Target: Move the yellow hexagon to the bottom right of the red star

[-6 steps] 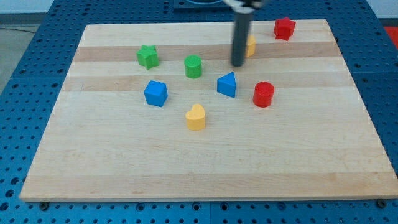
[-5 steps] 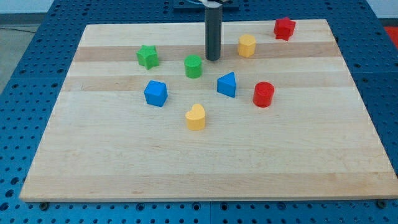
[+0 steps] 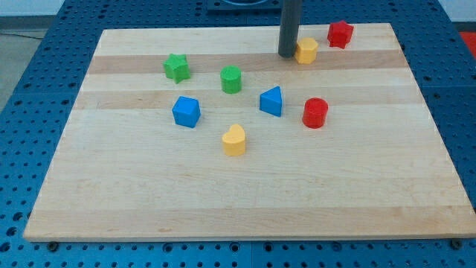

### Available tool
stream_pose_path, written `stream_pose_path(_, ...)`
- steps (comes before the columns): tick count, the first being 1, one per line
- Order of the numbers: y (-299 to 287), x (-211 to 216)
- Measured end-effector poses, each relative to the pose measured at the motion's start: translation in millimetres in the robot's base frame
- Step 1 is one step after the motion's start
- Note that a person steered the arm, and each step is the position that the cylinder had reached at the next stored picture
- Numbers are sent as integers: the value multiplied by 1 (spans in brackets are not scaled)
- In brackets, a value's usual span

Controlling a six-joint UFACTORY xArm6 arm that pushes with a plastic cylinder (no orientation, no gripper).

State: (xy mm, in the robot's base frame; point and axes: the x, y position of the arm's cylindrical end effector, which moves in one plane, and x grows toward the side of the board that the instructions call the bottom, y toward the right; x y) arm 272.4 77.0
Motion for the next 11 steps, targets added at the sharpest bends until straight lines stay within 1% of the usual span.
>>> stream_pose_path(2,13,26)
stream_pose_path(3,3,19)
stream_pose_path(4,-20,-1)
stream_pose_path(5,-15,-3)
stream_pose_path(6,2,-3)
stream_pose_path(7,8,10)
stream_pose_path(8,27,16)
stream_pose_path(9,48,16)
stream_pose_path(11,58,11)
